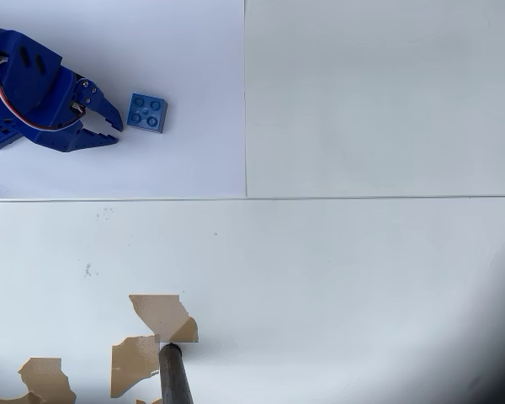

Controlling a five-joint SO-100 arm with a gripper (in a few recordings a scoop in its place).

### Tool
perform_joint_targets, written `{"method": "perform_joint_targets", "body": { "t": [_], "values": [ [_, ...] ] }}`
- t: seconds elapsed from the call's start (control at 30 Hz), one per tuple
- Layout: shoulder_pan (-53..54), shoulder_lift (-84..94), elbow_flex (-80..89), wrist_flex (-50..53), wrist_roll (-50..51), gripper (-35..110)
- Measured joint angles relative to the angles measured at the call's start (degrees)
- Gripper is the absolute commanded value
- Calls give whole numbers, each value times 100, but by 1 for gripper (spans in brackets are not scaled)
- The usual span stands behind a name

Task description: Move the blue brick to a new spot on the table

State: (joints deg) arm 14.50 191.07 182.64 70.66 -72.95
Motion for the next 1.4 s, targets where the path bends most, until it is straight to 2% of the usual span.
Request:
{"method": "perform_joint_targets", "body": {
  "t": [0.8,1.4],
  "values": [
    [105,0,0,0,0,0],
    [105,0,0,0,-580,0]
  ]
}}
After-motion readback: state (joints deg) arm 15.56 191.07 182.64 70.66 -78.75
